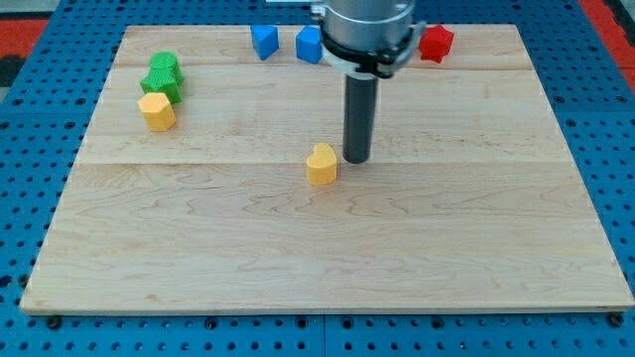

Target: Move the yellow heart to the left side of the board

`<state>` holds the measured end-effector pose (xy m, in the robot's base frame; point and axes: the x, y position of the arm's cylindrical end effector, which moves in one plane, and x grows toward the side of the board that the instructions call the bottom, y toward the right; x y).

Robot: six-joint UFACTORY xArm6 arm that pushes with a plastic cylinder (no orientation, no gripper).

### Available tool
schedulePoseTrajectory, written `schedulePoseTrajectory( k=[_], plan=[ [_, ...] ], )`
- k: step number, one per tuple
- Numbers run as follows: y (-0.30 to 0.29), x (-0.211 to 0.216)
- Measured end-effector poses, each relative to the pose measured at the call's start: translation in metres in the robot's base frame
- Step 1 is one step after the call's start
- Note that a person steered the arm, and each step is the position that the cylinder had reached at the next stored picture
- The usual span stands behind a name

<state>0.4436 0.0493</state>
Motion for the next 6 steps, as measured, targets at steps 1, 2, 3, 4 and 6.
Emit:
schedulePoseTrajectory(
  k=[1,2,3,4,6],
  plan=[
    [-0.008,0.006],
    [-0.052,0.004],
    [-0.088,0.003],
    [-0.086,0.010],
    [-0.109,0.023]
  ],
)
